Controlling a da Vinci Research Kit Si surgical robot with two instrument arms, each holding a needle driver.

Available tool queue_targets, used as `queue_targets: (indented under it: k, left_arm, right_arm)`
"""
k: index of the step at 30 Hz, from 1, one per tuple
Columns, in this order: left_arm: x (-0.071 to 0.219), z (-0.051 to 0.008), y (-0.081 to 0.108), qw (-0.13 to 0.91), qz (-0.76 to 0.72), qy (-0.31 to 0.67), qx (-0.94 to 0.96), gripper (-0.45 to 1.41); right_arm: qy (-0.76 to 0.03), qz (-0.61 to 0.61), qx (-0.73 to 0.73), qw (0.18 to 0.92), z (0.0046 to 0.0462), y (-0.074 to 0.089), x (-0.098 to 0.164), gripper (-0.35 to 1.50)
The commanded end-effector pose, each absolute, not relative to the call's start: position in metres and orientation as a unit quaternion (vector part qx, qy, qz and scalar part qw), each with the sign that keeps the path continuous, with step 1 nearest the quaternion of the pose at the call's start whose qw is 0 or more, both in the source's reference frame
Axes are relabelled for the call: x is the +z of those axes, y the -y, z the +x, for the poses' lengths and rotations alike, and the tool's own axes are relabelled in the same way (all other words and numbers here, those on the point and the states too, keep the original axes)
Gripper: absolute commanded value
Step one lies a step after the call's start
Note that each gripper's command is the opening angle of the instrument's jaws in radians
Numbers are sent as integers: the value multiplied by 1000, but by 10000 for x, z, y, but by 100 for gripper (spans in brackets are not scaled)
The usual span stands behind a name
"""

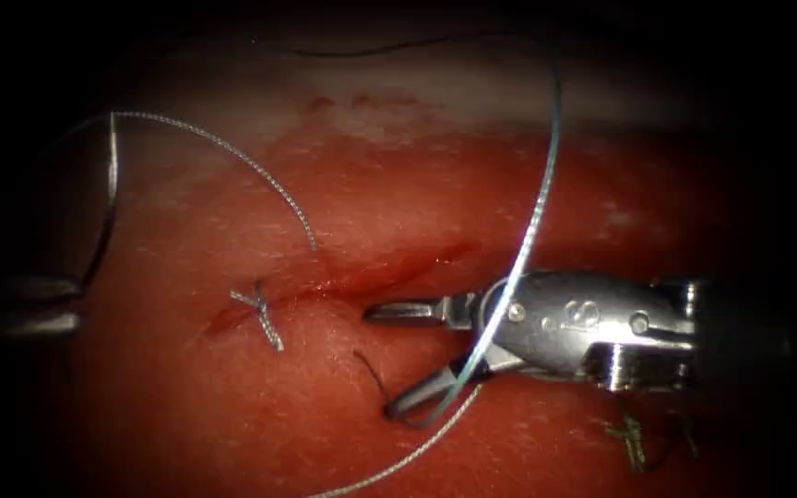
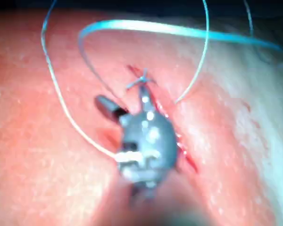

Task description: Wound Closure

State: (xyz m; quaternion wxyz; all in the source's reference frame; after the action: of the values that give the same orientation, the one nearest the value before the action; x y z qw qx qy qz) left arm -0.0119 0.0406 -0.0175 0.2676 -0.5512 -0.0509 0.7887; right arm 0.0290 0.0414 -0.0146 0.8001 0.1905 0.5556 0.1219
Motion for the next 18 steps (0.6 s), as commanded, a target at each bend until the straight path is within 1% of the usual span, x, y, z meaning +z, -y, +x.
queue_targets:
  k: [1, 2, 4, 5, 6, 7, 8, 9, 14, 18]
  left_arm:
    - [-168, -124, -400, 268, -551, 52, 788, -35]
    - [-168, -124, -400, 268, -551, 52, 788, -35]
    - [-168, -125, -400, 267, -552, 54, 788, -35]
    - [-168, -125, -400, 267, -552, 54, 788, -35]
    - [-168, -125, -400, 267, -552, 54, 788, -35]
    - [-167, -125, -400, 267, -552, 54, 788, -35]
    - [-167, -125, -400, 267, -552, 54, 788, -35]
    - [-167, -126, -400, 267, -552, 53, 788, -35]
    - [-167, -126, -399, 267, -552, 53, 788, -35]
    - [-166, -126, -399, 267, -552, 53, 788, -35]
  right_arm:
    - [-551, 192, 120, 803, 300, -410, -132, 89]
    - [-546, 189, 120, 807, 304, -409, -123, 79]
    - [-542, 190, 122, 810, 305, -406, -117, 73]
    - [-537, 193, 124, 812, 306, -404, -114, 66]
    - [-535, 195, 128, 812, 306, -403, -111, 39]
    - [-535, 195, 128, 812, 306, -403, -111, 19]
    - [-535, 195, 128, 812, 306, -404, -111, 9]
    - [-534, 197, 130, 812, 306, -403, -112, -35]
    - [-522, 215, 127, 816, 295, -406, -130, -35]
    - [-528, 264, 104, 800, 280, -402, -166, -35]
